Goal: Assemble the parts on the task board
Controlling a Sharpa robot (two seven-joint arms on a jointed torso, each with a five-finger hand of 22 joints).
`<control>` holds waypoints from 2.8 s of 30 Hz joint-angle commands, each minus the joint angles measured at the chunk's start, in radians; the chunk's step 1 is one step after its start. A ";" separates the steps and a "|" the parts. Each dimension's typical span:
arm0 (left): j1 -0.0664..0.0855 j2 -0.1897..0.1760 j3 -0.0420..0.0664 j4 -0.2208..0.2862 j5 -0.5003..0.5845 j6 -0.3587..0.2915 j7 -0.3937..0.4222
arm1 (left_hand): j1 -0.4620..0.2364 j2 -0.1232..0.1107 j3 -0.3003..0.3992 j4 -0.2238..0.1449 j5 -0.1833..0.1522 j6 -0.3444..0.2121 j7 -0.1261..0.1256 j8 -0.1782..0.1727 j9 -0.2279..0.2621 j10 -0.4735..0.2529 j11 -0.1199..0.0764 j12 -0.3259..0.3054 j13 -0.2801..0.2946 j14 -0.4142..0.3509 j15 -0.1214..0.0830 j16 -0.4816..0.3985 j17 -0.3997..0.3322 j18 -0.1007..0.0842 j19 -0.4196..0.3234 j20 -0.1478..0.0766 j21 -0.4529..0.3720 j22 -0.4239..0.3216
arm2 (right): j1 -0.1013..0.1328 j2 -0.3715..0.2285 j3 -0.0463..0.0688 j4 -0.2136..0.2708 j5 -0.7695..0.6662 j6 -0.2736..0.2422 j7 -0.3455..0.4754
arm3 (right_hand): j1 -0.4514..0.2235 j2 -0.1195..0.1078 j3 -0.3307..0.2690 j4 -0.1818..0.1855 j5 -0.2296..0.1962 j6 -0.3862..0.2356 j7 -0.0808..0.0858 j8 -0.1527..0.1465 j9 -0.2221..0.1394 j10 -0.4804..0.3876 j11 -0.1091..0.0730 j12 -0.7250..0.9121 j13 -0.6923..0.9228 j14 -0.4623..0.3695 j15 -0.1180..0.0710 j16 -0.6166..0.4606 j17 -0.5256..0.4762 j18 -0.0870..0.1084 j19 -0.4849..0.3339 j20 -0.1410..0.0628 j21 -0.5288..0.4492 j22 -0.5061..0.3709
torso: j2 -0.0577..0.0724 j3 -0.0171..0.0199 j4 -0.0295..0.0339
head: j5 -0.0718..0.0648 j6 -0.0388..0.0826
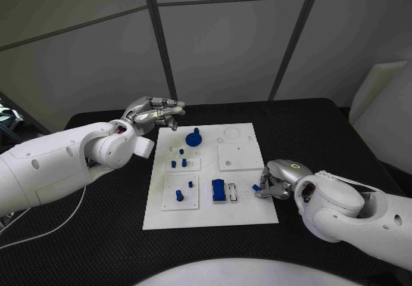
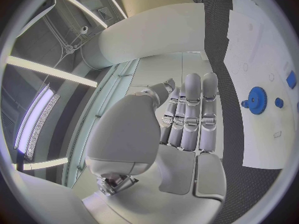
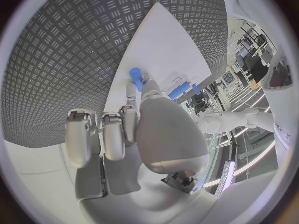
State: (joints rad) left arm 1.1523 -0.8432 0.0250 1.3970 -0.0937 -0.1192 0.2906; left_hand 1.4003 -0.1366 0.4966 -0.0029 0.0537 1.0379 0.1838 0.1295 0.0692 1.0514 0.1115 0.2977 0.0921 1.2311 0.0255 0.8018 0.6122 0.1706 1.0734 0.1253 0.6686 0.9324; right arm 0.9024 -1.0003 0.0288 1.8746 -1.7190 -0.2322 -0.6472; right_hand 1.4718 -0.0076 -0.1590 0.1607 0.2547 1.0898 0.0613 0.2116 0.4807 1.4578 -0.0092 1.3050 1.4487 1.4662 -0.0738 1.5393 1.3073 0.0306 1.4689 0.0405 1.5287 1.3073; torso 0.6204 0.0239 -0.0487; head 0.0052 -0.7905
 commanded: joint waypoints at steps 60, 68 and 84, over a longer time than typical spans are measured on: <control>0.002 -0.004 0.001 0.011 0.004 0.019 -0.007 | -0.003 0.002 0.000 -0.007 0.000 -0.005 0.001 0.005 -0.001 -0.008 0.001 0.005 -0.001 -0.006 0.001 0.006 -0.004 0.013 -0.003 0.000 -0.005 -0.001 | -0.009 0.123 -0.009 -0.010 0.428 -0.224 0.011 | -0.160 -0.028 0.153 0.128 0.275 0.057 -0.021 0.003 0.054 0.027 -0.022 0.034 -0.030 0.097 -0.015 0.014 0.226 -0.022 0.080 -0.014 0.017 0.235 | 0.000 -0.0018 0.0069 | 0.004 -0.003; 0.002 -0.004 0.001 0.011 0.004 0.022 -0.010 | -0.002 0.001 0.000 -0.009 0.000 -0.006 0.001 0.005 -0.001 -0.010 0.002 0.006 -0.002 -0.008 0.001 0.008 -0.007 0.013 -0.003 0.000 -0.005 -0.001 | -0.009 0.127 -0.009 -0.014 0.410 -0.223 0.002 | -0.169 -0.030 0.147 0.125 0.273 0.064 -0.027 0.013 0.064 0.027 -0.026 0.033 -0.030 0.097 -0.018 0.013 0.226 -0.022 0.080 -0.016 0.017 0.235 | 0.001 -0.0018 0.0070 | 0.002 -0.003; 0.002 -0.006 0.001 0.012 0.004 0.024 -0.016 | -0.002 0.001 0.000 -0.009 0.000 -0.006 0.002 0.005 -0.001 -0.010 0.002 0.006 -0.002 -0.008 0.001 0.009 -0.008 0.012 -0.003 0.000 -0.005 -0.001 | -0.009 0.128 -0.009 -0.015 0.359 -0.220 -0.009 | -0.193 -0.032 0.097 0.117 0.078 0.050 -0.027 0.038 0.104 0.026 -0.027 0.026 -0.032 0.096 -0.020 0.011 0.222 -0.021 0.079 -0.020 0.014 0.233 | 0.000 -0.0018 0.0079 | 0.000 -0.004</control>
State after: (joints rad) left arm 1.1529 -0.8487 0.0249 1.4071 -0.0937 -0.1073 0.2759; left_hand 1.4003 -0.1367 0.4966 -0.0086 0.0537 1.0379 0.1838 0.1295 0.0692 1.0477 0.1152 0.2977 0.0912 1.2311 0.0256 0.8078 0.6056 0.1706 1.0735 0.1253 0.6686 0.9325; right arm 0.8922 -0.8711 0.0200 1.8571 -1.3304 -0.4600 -0.6499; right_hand 1.2826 -0.0431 -0.0560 0.2755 0.3360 1.1477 0.0338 0.2467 0.5830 1.4644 -0.0339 1.3340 1.3091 1.4669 -0.0878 1.5501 1.3075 0.0150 1.4654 0.0300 1.5405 1.3073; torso 0.6213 0.0220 -0.0408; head 0.0059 -0.7940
